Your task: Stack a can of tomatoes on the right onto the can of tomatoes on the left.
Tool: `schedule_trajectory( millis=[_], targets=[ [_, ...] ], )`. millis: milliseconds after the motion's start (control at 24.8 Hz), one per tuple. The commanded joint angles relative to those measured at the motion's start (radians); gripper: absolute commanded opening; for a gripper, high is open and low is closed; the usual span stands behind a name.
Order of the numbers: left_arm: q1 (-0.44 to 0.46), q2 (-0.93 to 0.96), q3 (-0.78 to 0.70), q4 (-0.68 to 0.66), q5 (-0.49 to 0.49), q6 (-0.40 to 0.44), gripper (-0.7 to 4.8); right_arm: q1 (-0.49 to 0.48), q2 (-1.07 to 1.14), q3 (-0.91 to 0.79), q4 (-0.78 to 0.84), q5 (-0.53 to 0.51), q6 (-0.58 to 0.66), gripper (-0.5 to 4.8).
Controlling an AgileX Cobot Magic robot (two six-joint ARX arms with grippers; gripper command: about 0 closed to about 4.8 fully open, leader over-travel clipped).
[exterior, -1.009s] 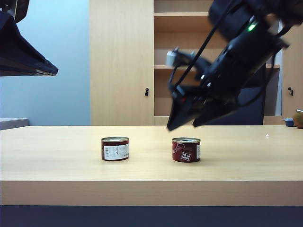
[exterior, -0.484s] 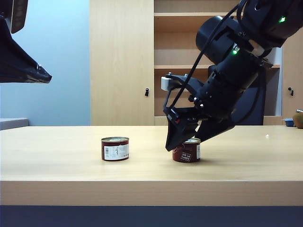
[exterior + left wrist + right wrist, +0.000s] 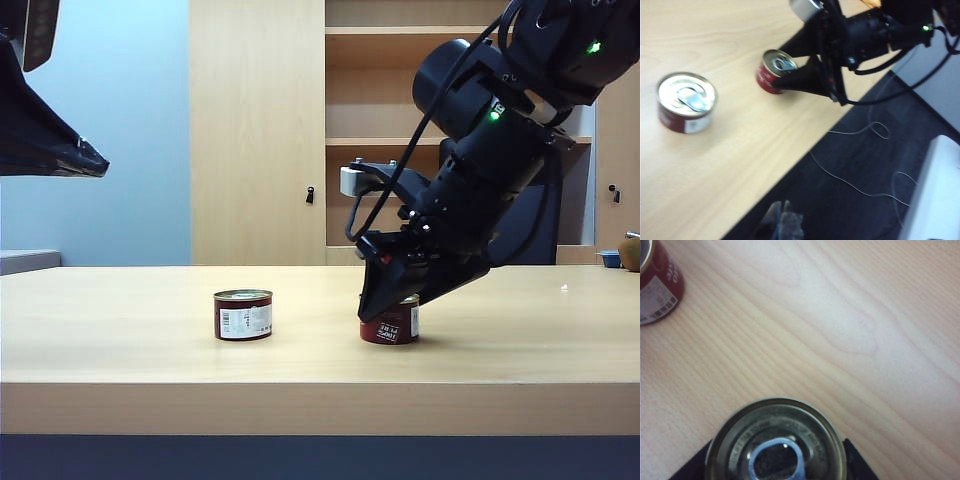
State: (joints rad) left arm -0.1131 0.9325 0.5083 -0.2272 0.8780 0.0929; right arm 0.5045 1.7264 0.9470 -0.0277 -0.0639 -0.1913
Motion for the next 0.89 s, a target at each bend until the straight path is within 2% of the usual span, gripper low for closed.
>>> schedule_trajectory(
  millis=[40, 161, 283, 444, 727, 888],
  targets=[
    [0.001, -0.005, 0.003, 0.04, -0.048, 0.001, -0.05, 0.011, -0.005, 0.03, 0.013, -0.001, 0.0, 2.55],
    [0.001, -0.005, 0.003, 0.06, -0.051, 0.001, -0.05, 0.018, -0.005, 0.071, 0.007, 0.003, 0.0, 2.29],
    [0.001, -0.005, 0.003, 0.064, -0.062, 0.005, -0.05, 0.029, -0.005, 0.126, 0.002, -0.01, 0.0, 2.29],
    [0.002, -0.005, 0.003, 0.066, -0.181, 0.004, -0.05, 0.098, 0.044, 0.237, 0.002, -0.009, 0.0, 2.29],
    [0.003, -0.024, 0.003, 0.077, -0.187, 0.005, -0.05, 0.176, 0.147, 0.361, -0.03, -0.004, 0.0, 2.29],
    [0.005, -0.04, 0.003, 0.092, -0.187, 0.005, -0.05, 0.19, 0.188, 0.403, -0.068, -0.008, 0.0, 2.3]
  ],
)
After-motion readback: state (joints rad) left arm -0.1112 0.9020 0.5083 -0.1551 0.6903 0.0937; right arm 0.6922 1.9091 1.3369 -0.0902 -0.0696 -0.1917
